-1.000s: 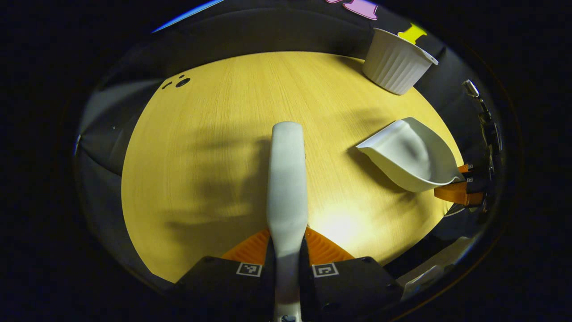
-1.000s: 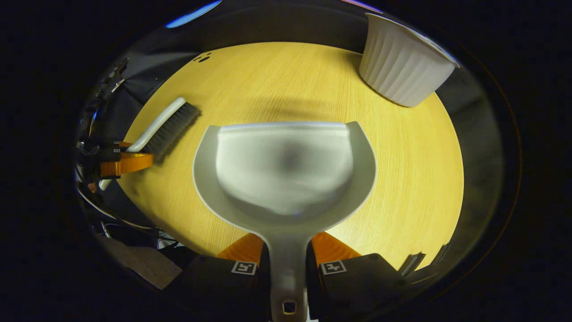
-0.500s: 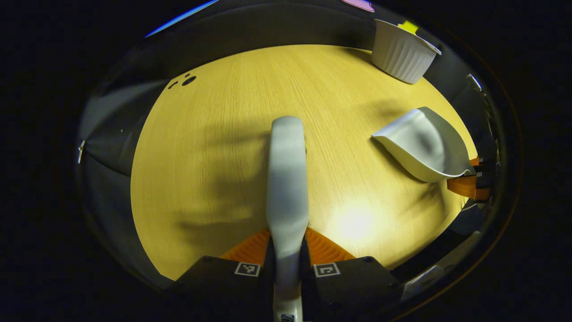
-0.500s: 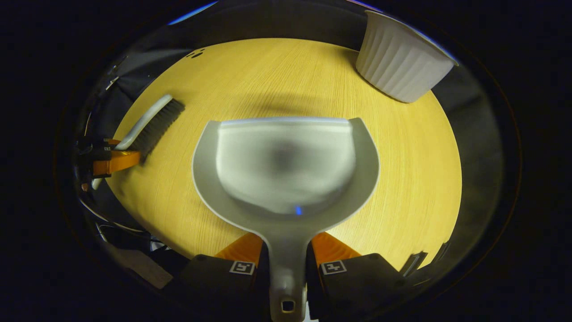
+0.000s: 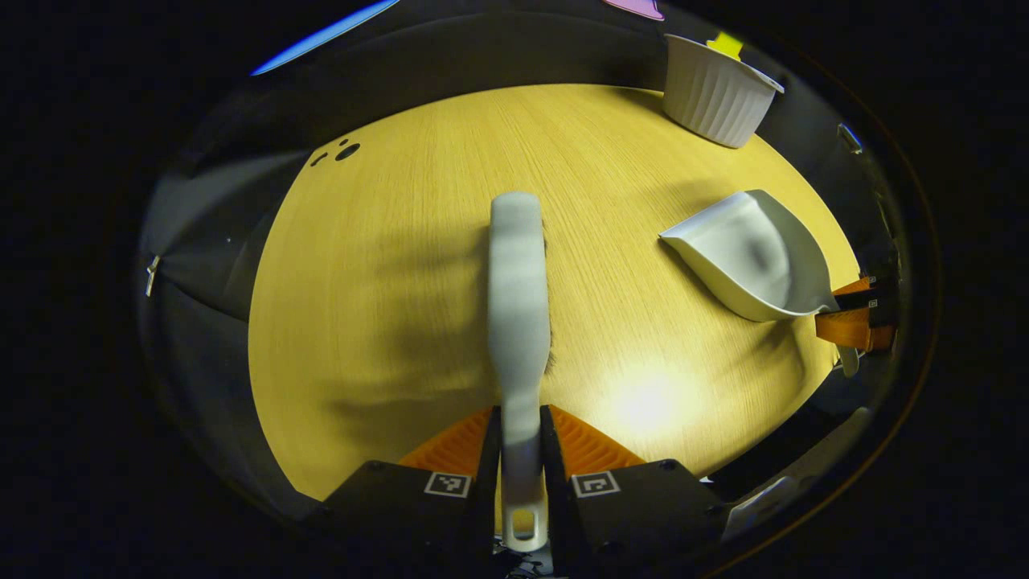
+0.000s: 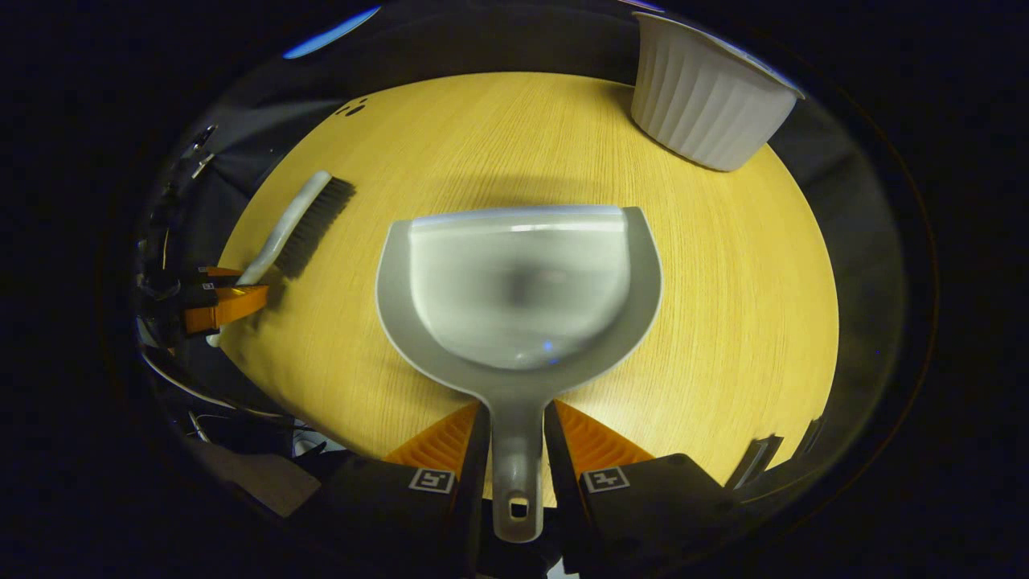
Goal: Pick up the small broom and dustpan from the desktop, sweep the trash into the dustpan with the broom, and then empty the trash into the garbage bin.
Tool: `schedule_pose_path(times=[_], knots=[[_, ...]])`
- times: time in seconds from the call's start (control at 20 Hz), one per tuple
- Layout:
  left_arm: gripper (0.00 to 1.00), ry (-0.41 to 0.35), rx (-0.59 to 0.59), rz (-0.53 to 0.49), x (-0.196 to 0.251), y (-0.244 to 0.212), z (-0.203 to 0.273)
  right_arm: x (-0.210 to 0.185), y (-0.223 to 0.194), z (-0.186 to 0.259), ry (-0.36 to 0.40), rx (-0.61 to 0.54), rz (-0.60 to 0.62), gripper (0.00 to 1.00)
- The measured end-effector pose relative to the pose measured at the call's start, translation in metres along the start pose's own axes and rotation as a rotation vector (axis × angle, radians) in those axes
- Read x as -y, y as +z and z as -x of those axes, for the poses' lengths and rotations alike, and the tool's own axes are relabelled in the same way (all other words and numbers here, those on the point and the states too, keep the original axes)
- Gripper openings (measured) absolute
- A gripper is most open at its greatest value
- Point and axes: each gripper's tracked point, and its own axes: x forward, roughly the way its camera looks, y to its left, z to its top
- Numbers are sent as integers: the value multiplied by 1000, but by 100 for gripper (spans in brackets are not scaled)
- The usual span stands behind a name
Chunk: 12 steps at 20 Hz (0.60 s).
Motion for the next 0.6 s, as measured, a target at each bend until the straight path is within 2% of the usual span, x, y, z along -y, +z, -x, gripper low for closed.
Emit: schedule_pose_path(times=[0.1,0.15,0.2,0.55,0.6], knots=[[31,-1,25,10,-3,5,15,-1,11,19,-4,41,-1,43],[37,-2,45,16,-4,11,23,0,19,29,-11,73,0,43],[31,-6,70,22,-4,18,32,1,26,42,-16,106,3,43],[31,-31,360,51,1,115,117,1,110,132,-47,422,16,43],[25,-36,418,54,2,133,131,1,123,143,-47,464,14,43]])
